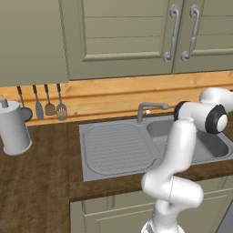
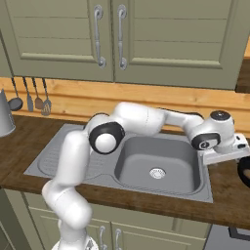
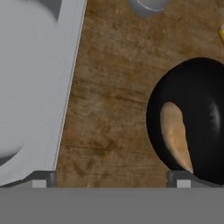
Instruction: Pick the sweet potato from the sink and place it in the bowl. Then pick the bowl and place it in the microwave. Then close the microwave door and press the start button.
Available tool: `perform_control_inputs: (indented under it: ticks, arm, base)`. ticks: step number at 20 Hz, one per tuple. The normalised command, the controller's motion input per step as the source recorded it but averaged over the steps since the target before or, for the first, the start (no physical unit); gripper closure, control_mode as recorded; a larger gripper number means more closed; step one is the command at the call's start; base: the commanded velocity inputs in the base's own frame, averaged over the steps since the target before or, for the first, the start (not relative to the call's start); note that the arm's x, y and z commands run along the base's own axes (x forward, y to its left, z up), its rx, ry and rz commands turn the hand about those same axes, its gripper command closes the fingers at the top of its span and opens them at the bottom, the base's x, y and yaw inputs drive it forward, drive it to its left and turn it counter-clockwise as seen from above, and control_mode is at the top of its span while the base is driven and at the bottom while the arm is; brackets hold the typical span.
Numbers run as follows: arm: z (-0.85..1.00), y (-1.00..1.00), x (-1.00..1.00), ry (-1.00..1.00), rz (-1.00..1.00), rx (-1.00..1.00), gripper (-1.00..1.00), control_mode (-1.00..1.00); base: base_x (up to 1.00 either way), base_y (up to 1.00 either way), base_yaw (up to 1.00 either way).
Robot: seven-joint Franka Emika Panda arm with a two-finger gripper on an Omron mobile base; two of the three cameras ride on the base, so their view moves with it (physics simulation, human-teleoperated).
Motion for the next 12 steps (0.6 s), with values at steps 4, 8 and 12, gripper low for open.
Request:
perform_control_inputs:
  ticks: [4, 8, 12]
  arm:
    - [-0.01, -0.3, 0.12, 0.04, 0.0, 0.03, -1.0, -1.0]
    - [-0.08, -0.23, 0.26, 0.03, 0.0, 0.0, -1.0, -1.0]
    - [-0.17, -0.14, 0.21, 0.04, 0.0, 0.0, -1.0, -1.0]
  base:
    - [0.0, 0.0, 0.0]
    - [0.0, 0.0, 0.0]
    - [0.0, 0.0, 0.0]
